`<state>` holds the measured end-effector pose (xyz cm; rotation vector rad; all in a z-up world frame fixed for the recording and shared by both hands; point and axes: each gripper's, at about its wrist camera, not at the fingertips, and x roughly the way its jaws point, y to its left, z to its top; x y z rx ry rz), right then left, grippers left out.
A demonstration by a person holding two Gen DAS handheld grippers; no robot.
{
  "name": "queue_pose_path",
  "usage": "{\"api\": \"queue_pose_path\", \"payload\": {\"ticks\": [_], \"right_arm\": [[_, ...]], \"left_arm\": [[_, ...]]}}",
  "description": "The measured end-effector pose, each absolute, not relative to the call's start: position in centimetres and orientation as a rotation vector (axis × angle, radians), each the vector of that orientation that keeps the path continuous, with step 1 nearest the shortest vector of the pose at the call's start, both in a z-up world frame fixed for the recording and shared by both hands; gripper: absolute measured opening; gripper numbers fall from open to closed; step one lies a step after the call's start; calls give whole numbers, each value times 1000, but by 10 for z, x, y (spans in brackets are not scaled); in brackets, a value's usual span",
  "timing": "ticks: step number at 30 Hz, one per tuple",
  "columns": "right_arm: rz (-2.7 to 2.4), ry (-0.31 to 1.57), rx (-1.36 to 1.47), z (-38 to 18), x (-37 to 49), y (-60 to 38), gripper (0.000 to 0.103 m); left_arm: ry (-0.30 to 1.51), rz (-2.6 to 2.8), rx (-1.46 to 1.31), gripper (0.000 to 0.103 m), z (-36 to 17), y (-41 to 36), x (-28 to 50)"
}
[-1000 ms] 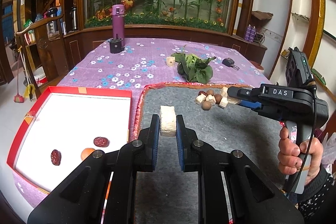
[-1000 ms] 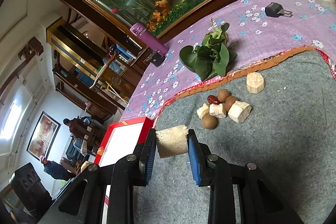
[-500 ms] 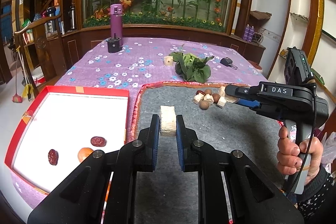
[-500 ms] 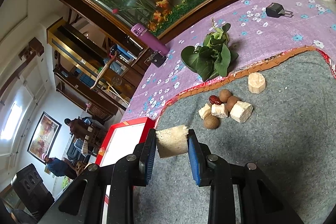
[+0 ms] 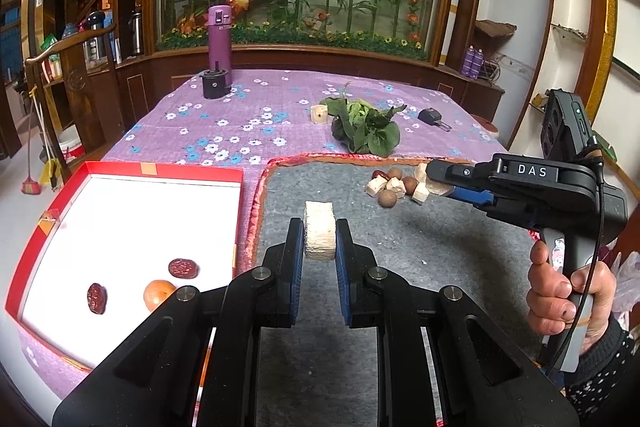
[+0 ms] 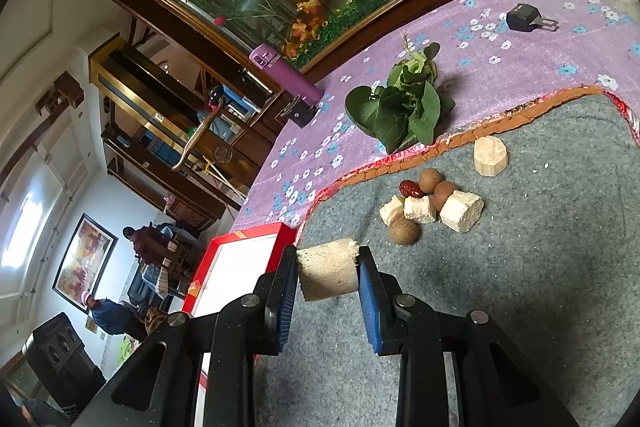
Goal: Organize fruits
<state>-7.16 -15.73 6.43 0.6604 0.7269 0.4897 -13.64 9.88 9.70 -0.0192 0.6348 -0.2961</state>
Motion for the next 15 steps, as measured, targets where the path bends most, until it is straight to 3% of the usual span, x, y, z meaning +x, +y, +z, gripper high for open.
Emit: {"api": "queue_pose_path", "payload": {"ticks": [15], "right_arm": [[511, 731, 643, 68, -67, -142, 28]], "left_arm": [[632, -280, -43, 14, 98, 108, -134]]}}
